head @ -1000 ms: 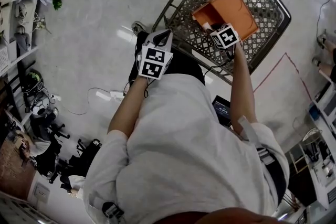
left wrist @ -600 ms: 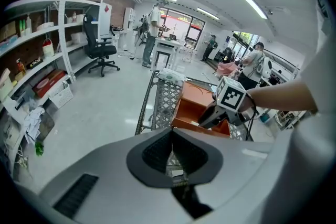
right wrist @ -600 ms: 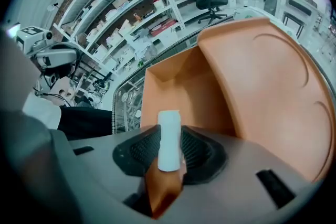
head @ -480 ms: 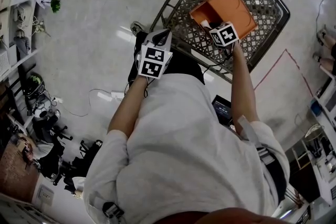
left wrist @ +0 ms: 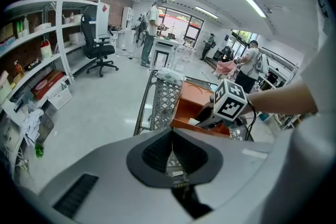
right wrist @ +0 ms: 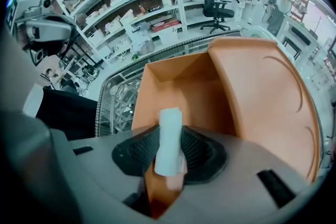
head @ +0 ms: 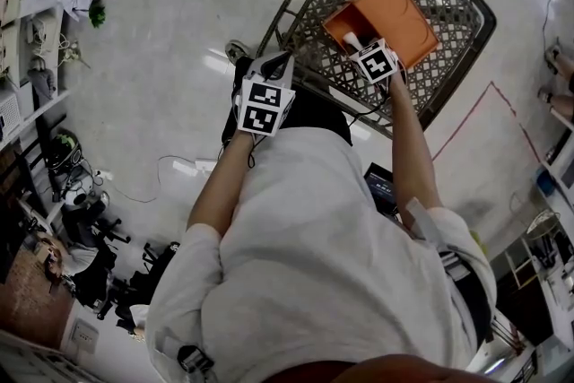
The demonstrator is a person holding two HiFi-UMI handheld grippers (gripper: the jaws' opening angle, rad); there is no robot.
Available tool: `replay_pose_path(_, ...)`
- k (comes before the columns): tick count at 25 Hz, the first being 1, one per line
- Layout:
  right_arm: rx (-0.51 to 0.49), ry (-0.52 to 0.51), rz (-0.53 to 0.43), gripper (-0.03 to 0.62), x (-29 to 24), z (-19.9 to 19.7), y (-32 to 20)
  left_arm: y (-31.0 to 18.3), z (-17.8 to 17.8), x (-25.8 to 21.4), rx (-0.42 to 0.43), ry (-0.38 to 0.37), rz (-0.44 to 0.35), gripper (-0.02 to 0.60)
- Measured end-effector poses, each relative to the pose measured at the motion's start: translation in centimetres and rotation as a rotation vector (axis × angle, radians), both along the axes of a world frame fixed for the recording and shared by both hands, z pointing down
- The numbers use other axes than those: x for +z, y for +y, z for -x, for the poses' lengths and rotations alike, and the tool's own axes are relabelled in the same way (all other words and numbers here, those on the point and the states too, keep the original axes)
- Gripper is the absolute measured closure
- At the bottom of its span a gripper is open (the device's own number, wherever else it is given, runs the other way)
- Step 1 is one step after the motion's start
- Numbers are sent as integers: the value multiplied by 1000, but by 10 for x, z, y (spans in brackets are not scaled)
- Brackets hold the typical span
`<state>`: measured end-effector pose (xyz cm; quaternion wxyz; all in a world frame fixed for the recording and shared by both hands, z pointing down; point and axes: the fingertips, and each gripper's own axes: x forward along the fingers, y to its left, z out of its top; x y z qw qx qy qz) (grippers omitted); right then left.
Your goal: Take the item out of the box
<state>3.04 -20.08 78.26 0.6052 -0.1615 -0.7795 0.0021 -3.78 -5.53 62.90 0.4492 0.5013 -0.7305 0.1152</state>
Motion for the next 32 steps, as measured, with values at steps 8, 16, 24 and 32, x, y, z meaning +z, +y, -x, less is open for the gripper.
replay_pose_path(8,25,3,-6,471,1,-2,-2,-2,-1,-2,16,-8,3,571)
replay_pose_path(16,58,-27,-42,471,-9,1,-2,1,-3,-5,43,-8,0,571)
replay_pose_path(24,140,-102,-116,471,-31,10,-3,2,-1,-10,114,-7,-28,571)
replay_pose_path(32,329,-210,-158,471,-65,12,-11,-3,9,-16,205,-2,-58,571)
